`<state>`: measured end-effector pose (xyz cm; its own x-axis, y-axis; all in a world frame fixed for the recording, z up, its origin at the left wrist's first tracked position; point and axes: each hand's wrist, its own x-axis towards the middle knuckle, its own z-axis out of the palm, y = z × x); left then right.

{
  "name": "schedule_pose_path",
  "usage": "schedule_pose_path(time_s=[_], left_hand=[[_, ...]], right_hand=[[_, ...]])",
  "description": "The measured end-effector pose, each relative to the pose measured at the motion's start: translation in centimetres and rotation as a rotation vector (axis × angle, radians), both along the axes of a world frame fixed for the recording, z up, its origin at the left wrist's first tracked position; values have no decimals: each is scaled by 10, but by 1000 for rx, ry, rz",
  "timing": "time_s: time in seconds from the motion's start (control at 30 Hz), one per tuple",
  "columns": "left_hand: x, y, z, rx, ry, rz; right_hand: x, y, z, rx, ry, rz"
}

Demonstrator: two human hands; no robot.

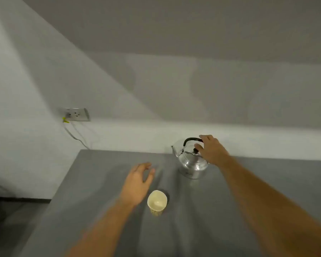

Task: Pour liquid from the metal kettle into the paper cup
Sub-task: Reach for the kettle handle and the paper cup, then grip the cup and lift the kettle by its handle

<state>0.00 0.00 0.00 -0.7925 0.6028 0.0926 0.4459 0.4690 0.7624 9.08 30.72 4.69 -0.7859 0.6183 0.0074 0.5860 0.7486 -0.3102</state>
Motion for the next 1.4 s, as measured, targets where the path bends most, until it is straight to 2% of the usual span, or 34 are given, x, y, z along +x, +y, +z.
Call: schedule_pose_path(time_s=[0.13, 0.2, 0.37, 0.63, 1.03, 1.4], left_hand=[[1, -3, -21, -7, -58, 8], [1, -6, -32, -5, -101, 16], [11, -20, -50, -16, -226, 4], [32, -27, -94, -32, -476, -81], [54, -12, -125, 99, -494, 48], [51, -1, -124, 77, -465, 83]], right_hand=[[-24, 23, -17, -149, -83, -36], [-33, 31, -27, -192, -61, -70], [-38, 39, -40, -204, 44, -103], [-37, 38, -47, -233, 84, -122], [-32, 30, -41, -279, 106, -147], [-25, 6, -33, -317, 130, -222]])
